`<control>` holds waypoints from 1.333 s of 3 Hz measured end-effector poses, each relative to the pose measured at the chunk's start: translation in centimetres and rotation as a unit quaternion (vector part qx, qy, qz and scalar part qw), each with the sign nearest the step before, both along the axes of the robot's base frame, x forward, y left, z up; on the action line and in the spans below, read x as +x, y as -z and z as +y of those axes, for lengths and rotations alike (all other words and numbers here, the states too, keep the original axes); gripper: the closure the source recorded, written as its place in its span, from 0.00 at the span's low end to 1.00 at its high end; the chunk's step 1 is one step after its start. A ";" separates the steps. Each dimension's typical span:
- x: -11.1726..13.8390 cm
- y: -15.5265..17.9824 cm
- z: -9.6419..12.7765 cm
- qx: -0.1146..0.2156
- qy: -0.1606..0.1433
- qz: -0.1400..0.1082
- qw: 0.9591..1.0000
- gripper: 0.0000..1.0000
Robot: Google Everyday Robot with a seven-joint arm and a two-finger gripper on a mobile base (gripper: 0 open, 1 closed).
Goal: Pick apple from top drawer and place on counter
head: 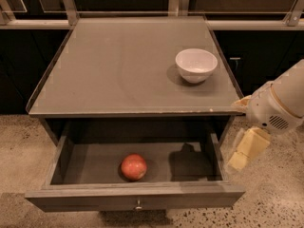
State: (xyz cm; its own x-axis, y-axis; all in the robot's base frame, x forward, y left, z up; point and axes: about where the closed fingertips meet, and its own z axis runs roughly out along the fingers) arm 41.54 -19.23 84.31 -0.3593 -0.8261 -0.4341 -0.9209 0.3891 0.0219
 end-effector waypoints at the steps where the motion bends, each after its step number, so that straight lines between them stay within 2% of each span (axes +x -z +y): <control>1: -1.7 3.4 1.2 0.051 0.022 0.015 0.998 0.00; 2: -1.9 6.8 3.9 0.098 0.015 0.029 0.995 0.00; 3: -0.4 9.0 7.2 0.127 -0.008 0.025 0.992 0.00; 4: -0.3 9.1 7.4 0.128 -0.008 0.023 0.991 0.00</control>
Offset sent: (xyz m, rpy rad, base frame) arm -0.0187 0.0716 -0.1116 0.3166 0.0959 -0.0108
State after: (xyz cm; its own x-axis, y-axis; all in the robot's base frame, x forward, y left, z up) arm 41.29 -11.88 75.22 -0.3708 -0.6970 -0.6138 -0.9229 0.3501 0.1600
